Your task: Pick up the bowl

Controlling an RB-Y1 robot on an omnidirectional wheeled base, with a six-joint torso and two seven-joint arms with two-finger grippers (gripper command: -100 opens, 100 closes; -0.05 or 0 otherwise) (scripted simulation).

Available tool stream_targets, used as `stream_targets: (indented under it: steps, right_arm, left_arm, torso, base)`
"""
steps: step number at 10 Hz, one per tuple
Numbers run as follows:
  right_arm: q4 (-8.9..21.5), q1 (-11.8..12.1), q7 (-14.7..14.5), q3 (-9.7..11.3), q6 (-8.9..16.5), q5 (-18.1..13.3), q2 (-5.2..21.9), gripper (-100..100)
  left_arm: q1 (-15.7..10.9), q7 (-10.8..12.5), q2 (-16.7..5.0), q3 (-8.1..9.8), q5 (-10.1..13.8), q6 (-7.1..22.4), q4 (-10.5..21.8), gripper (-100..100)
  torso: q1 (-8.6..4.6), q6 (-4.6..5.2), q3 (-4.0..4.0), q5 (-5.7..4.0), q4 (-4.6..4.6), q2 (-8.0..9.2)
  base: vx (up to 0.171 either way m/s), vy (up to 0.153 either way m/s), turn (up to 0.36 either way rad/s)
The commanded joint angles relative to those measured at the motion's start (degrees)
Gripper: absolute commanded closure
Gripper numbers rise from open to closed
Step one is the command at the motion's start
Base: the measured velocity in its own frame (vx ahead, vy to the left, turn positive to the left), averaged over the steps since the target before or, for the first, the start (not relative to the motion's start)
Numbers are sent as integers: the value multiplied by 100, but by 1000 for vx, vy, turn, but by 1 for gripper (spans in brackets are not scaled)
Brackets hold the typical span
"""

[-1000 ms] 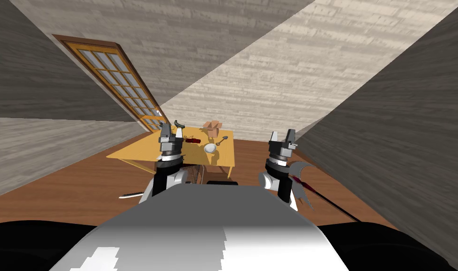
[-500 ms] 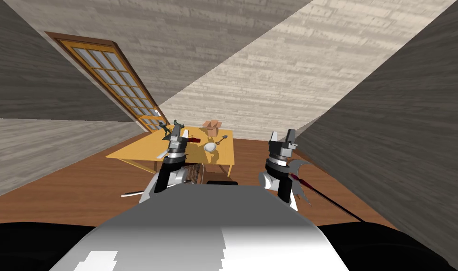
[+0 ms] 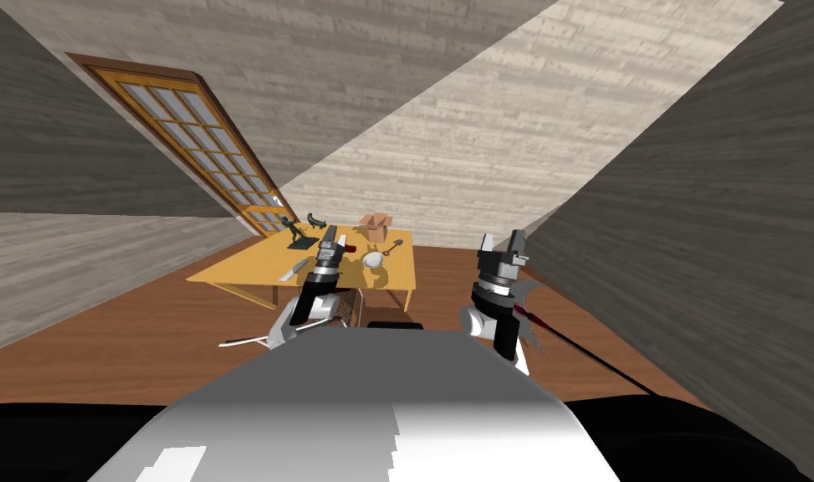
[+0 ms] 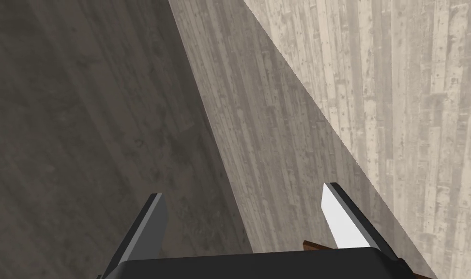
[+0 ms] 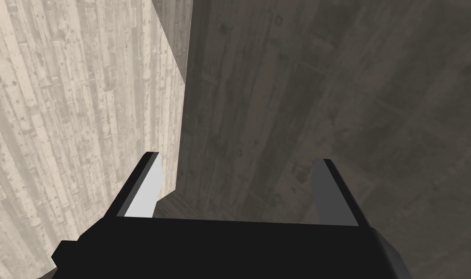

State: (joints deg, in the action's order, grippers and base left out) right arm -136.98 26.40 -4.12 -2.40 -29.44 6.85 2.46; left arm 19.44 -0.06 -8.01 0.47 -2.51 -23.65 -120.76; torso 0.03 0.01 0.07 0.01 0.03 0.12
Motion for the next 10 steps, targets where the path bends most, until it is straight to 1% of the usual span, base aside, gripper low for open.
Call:
stream_targets:
  steps: [1, 2, 3, 5, 6, 7, 8, 9, 10]
  right_arm:
    - [0, 0, 0, 0, 0, 0, 0, 0]
    - [0, 0, 0, 0, 0, 0, 0, 0]
    - [0, 0, 0, 0, 0, 0, 0, 0]
    - [0, 0, 0, 0, 0, 0, 0, 0]
    - [0, 0, 0, 0, 0, 0, 0, 0]
    - [0, 0, 0, 0, 0, 0, 0, 0]
    - [0, 0, 0, 0, 0, 0, 0, 0]
    - [0, 0, 0, 0, 0, 0, 0, 0]
    - [0, 0, 0, 0, 0, 0, 0, 0]
  left_arm:
    - [-186, 158, -77, -6, 39, 220, 286, -100]
    - [-342, 251, -107, -15, 58, 375, 426, -100]
    - [-342, 251, -107, -15, 58, 375, 510, -100]
    - [-668, 442, -148, -23, 99, 700, 928, -100]
    - [-668, 442, -148, -23, 99, 716, 989, -100]
    - [-834, 537, -161, -22, 120, 900, 1241, -100]
    - [-834, 537, -161, -22, 120, 900, 1241, -100]
    - [-1001, 632, -169, -15, 142, 1092, 1441, -100]
    - [-1001, 632, -169, -15, 142, 1092, 1500, -100]
  torso:
    - [0, 0, 0, 0, 0, 0]
    - [-1, 0, 1, 0, 0, 3]
    - [3, 0, 5, 0, 2, 8]
    - [2, -1, 3, 1, 1, 5]
    - [2, 0, 2, 0, 1, 4]
    - [1, -2, 1, 0, 1, 1]
    - [0, -1, 0, 0, 0, 0]
    - [-1, -2, -2, 0, 0, -4]
    - [-2, -1, -2, -1, -1, -4]
  base:
    - [-45, 3, -71]
    - [-68, 11, -57]
    - [-58, 12, -18]
    - [-49, 9, -52]
    - [-36, 7, -38]
    - [-32, 3, -49]
    - [-25, 2, -25]
    - [-28, 0, -53]
    - [-21, 0, -23]
